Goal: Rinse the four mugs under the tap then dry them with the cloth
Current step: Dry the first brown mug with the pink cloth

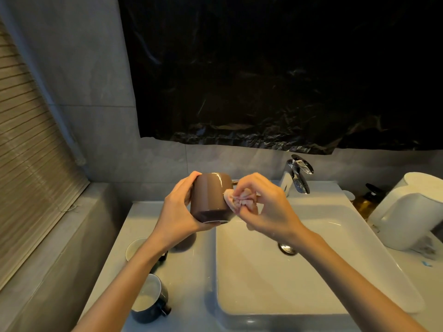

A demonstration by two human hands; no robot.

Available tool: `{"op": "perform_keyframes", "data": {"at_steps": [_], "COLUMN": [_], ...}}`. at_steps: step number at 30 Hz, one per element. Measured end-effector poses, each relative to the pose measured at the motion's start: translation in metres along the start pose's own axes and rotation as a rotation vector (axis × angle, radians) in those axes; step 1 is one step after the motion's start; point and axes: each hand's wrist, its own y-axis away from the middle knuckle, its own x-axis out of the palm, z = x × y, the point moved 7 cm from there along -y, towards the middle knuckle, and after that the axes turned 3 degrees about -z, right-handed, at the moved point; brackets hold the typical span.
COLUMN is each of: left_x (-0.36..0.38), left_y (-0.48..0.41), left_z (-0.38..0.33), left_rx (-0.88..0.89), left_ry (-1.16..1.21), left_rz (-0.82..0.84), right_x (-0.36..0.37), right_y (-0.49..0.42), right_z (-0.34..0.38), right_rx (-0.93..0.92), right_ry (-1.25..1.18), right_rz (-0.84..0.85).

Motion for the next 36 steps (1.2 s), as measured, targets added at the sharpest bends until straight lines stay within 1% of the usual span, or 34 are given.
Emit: {"op": "perform_keyframes", "data": {"at_steps": [3,7,10,12,14,17,18,22,24,25,26,28,30,31,32,33,35,36], "left_x": [0.004,0.004,0.000,-0.001,0.000,0.005,0.004,-0.002,-0.002,-0.003,-0.003,-0.005,-0.007,-0.007,-0.008,-0.008,-0.007,-0.006], "left_y": [-0.002,-0.004,-0.003,-0.003,-0.004,-0.006,-0.007,-0.008,-0.007,-0.006,-0.006,-0.004,-0.002,-0.001,0.000,0.000,0.001,0.001], "left_z": [-0.008,-0.012,-0.009,-0.008,-0.009,-0.013,-0.014,-0.012,-0.009,-0.008,-0.007,-0.009,-0.016,-0.019,-0.021,-0.023,-0.025,-0.026], "left_rx": [0.067,0.088,0.067,0.068,0.074,0.081,0.079,0.050,0.041,0.036,0.035,0.059,0.108,0.128,0.142,0.151,0.163,0.171], "left_ry": [-0.030,-0.008,0.001,-0.022,-0.037,-0.044,-0.035,-0.037,-0.051,-0.045,-0.044,-0.063,-0.090,-0.098,-0.104,-0.109,-0.130,-0.142], "left_rz": [0.030,0.000,-0.024,-0.032,-0.030,-0.017,-0.022,-0.071,-0.076,-0.083,-0.090,-0.098,-0.092,-0.089,-0.087,-0.088,-0.084,-0.075], "right_x": [-0.007,-0.002,0.006,0.011,0.009,0.000,0.000,0.009,0.005,-0.001,-0.010,-0.031,-0.050,-0.054,-0.052,-0.044,-0.019,-0.010], "right_y": [-0.021,-0.027,-0.005,0.005,-0.003,-0.022,-0.023,-0.009,-0.005,-0.007,-0.009,-0.015,-0.020,-0.023,-0.026,-0.028,-0.025,-0.021], "right_z": [-0.004,0.007,0.018,0.021,0.020,0.017,0.018,0.034,0.033,0.027,0.019,-0.004,-0.022,-0.027,-0.031,-0.034,-0.037,-0.038], "right_rx": [0.044,-0.045,-0.171,-0.211,-0.193,-0.112,-0.115,-0.223,-0.200,-0.146,-0.070,0.090,0.167,0.173,0.179,0.199,0.253,0.248], "right_ry": [0.012,0.046,0.044,0.041,0.009,0.014,0.024,0.012,-0.041,-0.090,-0.135,-0.144,-0.029,0.030,0.053,0.054,0.064,0.106], "right_rz": [-0.105,-0.149,-0.076,-0.005,-0.008,-0.097,-0.092,0.058,0.105,0.096,0.058,-0.100,-0.265,-0.298,-0.271,-0.182,0.085,0.189]}}
